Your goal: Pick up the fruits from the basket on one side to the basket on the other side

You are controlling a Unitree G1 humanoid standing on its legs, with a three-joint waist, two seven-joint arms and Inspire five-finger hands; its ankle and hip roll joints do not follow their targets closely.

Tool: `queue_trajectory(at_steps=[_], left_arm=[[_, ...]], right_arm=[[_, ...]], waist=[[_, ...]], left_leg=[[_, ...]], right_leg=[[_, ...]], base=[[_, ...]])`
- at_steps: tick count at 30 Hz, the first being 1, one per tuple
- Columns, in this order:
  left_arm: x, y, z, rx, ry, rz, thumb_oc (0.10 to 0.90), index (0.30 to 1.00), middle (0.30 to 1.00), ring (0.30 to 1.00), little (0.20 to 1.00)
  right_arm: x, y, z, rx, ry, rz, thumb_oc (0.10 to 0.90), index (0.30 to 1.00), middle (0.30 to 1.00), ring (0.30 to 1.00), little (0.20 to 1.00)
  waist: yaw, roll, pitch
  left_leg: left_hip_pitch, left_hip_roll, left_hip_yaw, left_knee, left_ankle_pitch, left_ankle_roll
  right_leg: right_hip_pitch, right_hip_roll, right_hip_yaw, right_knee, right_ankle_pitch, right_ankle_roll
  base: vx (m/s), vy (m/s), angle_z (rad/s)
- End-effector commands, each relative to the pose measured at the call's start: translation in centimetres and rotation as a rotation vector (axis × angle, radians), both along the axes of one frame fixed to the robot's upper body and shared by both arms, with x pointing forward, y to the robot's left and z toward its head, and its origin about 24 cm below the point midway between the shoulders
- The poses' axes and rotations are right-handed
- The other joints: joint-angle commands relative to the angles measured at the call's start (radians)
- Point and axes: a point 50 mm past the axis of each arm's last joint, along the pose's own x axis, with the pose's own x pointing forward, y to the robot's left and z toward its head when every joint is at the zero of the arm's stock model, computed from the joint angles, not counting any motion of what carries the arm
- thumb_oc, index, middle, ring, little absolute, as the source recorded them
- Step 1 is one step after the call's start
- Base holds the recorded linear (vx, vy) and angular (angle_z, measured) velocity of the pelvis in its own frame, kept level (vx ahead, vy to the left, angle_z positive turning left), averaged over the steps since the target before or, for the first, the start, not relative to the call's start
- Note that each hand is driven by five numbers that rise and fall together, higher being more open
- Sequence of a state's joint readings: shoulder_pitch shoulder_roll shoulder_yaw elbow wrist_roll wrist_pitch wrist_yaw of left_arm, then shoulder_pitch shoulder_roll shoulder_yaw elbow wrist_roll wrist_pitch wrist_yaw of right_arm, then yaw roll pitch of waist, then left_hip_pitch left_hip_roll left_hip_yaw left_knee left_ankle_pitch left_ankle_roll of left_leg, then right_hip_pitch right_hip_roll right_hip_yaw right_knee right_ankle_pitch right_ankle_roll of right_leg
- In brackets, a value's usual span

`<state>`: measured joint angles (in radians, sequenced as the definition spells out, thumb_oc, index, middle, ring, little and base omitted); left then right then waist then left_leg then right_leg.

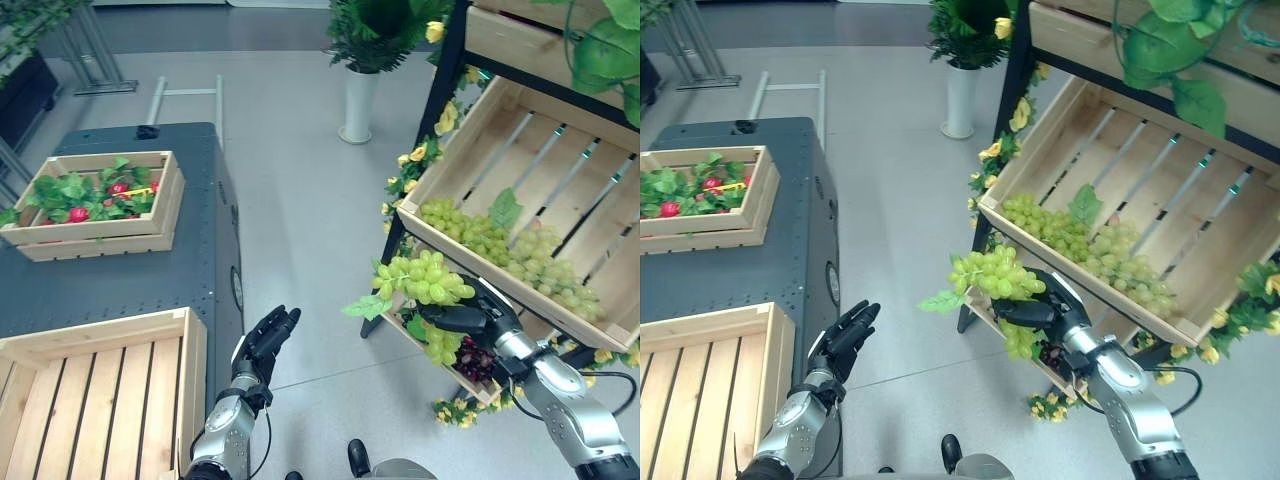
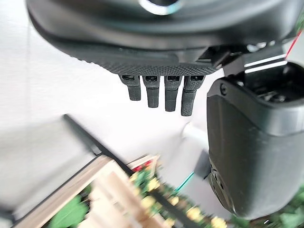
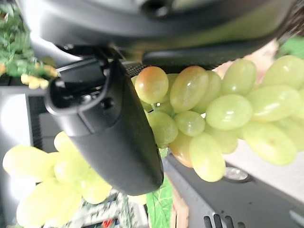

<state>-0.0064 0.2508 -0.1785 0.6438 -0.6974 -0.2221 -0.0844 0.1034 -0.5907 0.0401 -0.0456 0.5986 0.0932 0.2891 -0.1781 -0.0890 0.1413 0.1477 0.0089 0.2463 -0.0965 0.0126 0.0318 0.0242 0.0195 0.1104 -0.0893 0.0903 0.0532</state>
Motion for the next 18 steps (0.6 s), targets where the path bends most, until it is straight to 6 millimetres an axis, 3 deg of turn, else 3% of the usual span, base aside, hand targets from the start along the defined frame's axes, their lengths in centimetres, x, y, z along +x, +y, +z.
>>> queue_trajectory(at_steps=[1,7,12,18], left_arm=[[3.0,-0.8,2.3,0.025,-0.134,-0.062,0.800,0.900,0.900,0.900,0.900],[2.5,-1.4,1.7,0.001,-0.101,-0.092,0.800,0.900,0.900,0.900,0.900],[2.1,-1.9,1.2,-0.050,-0.074,-0.131,0.800,0.900,0.900,0.900,0.900],[1.6,-1.7,0.8,-0.059,-0.059,-0.147,0.800,0.900,0.900,0.900,0.900]], right_arm=[[1.7,-1.2,7.7,0.084,-0.356,0.040,0.400,0.300,0.300,0.300,0.300],[1.2,-2.2,9.6,0.149,-0.432,0.036,0.400,0.300,0.300,0.300,0.300],[1.4,-2.5,11.0,0.304,-0.454,0.082,0.400,0.300,0.300,0.300,0.300],[1.8,-3.7,12.2,0.363,-0.484,0.060,0.400,0.300,0.300,0.300,0.300]], waist=[[-0.008,0.012,-0.057],[-0.038,0.012,-0.051],[-0.036,0.004,-0.059],[-0.033,-0.001,-0.078]], left_leg=[[-0.024,-0.027,-0.013,0.009,-0.077,0.016],[-0.030,-0.024,0.019,0.009,-0.079,0.018],[-0.036,-0.020,0.021,0.009,-0.085,0.017],[-0.036,-0.017,0.019,0.009,-0.090,0.015]], right_leg=[[0.015,0.025,-0.009,0.002,-0.007,0.017],[-0.003,0.028,0.019,0.002,0.004,0.025],[-0.006,0.029,0.026,0.002,0.004,0.030],[-0.004,0.031,0.023,0.002,0.001,0.031]], base=[[0.02,0.028,-0.21],[0.00,0.037,-0.15],[0.00,0.009,-0.08],[0.00,0.000,0.00]])
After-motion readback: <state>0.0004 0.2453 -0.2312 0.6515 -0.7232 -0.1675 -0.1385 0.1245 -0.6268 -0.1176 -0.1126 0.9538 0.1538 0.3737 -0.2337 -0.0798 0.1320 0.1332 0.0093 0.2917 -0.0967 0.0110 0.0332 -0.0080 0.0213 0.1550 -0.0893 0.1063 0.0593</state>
